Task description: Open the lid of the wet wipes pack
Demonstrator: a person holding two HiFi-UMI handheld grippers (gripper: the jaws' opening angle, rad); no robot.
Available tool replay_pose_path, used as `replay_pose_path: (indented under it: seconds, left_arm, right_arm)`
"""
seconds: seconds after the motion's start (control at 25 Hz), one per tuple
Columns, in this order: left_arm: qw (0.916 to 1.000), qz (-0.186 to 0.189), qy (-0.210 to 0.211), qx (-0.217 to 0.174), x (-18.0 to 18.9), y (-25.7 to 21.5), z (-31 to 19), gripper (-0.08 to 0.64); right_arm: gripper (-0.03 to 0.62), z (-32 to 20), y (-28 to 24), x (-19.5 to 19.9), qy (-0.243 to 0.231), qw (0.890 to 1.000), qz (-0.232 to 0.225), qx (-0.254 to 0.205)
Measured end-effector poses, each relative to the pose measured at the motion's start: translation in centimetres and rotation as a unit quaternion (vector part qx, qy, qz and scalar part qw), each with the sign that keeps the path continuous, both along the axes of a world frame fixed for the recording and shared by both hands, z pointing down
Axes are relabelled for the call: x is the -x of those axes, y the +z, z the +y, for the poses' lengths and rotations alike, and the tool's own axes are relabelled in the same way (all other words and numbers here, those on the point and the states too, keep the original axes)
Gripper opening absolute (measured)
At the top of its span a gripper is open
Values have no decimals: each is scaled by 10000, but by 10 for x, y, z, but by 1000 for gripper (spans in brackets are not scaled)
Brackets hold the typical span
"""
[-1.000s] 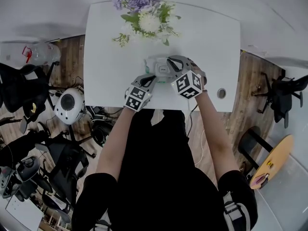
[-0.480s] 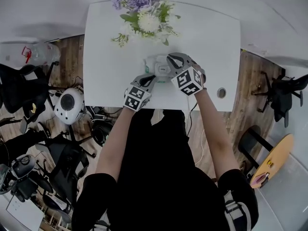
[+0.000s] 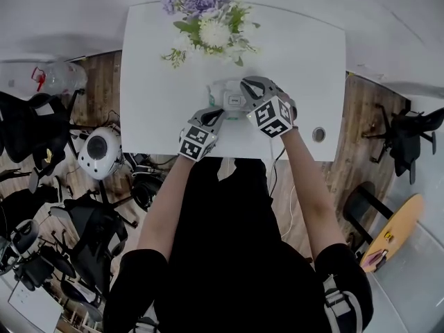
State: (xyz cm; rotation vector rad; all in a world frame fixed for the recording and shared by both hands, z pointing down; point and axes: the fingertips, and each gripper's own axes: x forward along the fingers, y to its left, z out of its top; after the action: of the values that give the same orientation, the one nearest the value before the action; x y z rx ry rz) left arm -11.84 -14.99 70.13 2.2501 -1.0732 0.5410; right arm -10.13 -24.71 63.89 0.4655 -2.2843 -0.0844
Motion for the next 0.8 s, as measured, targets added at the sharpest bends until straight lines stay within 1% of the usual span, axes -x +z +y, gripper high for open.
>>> replay_pose_path:
  seconds: [0.32,0.52,0.8]
  left_arm:
    - [9999,-143,30,33,3,-4,10,25]
    - [9998,-157,148,-52,1,-21,19,25]
    - [9995,-171,143,-235,1,-49,22,25]
  right_arm:
    - [41,11,-8,-1,-144,9999,-57,-41]
    - [41,20,-19,-6,-138,9998,-119,-51]
    - [37,28,-35,-14,-39,9996,-236,-116]
